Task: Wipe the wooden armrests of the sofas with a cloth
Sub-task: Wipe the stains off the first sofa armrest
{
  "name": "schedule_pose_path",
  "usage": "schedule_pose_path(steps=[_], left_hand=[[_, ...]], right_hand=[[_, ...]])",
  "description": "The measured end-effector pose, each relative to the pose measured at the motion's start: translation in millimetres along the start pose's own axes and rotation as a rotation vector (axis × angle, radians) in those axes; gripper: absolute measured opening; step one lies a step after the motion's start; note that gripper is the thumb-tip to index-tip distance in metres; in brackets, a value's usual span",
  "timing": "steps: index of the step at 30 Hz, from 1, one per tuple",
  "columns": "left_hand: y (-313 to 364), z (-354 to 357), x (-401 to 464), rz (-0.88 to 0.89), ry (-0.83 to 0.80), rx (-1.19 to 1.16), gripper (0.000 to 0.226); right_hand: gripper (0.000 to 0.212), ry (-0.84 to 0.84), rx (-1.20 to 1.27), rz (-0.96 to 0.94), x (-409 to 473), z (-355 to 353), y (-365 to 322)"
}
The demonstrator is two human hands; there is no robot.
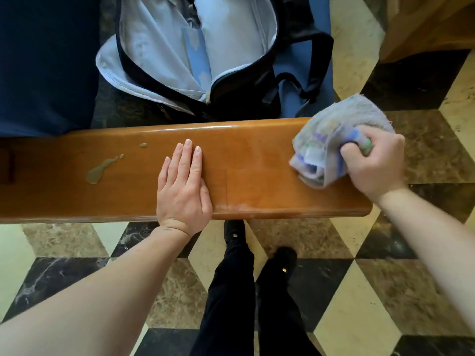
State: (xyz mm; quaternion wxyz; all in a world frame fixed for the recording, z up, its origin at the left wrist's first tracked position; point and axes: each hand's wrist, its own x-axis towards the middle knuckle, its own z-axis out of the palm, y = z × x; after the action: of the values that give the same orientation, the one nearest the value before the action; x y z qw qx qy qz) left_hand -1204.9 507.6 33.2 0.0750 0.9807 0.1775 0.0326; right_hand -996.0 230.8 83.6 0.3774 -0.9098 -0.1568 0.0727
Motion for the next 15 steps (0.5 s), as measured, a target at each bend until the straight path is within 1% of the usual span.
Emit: schedule_pose_path(steps=[2,4,5,6,7,8,9,12,13,15], left_hand=[[0,1,-1,0.002,0.001,0.0,0.065],[0,1,-2,-0.005,0.0,0.001,0.065],[-1,1,-2,-0.008,-0.001,0.002,0.064],[-1,1,-2,-0.009,-0.001,0.001,0.064],[0,0,-2,-0.008,-0.004,-0.001,0.064],[0,0,-1,-0.006,-0.008,-0.005,0.064],[0,-2,-1,-0.004,-0.017,-0.01,0.065],[-2,-4,-2,0.011,-0.035,-0.018,0.068],[-1,-4,-1,0.018,-0.031,-0.013,0.069],[-4,-3,-1,0.019,-0.02,-0.008,0.068]], right_hand=[[0.023,0.268,0.063,0.205,-5,28,-27],[0.014,0.51,0.258,0.377,-14,62,-62],[0.012,0.579,0.358,0.412,-18,78,-78],[0.013,0.603,0.416,0.417,-23,94,-92],[0.017,0.577,0.421,0.401,-29,108,-103],[0.022,0.499,0.391,0.356,-38,119,-112],[0.028,0.373,0.357,0.275,-50,126,-119],[0.04,-0.057,0.267,-0.104,-83,122,-108],[0.042,-0.162,0.242,-0.201,-85,114,-95],[0.049,-0.283,0.179,-0.365,-87,99,-68]])
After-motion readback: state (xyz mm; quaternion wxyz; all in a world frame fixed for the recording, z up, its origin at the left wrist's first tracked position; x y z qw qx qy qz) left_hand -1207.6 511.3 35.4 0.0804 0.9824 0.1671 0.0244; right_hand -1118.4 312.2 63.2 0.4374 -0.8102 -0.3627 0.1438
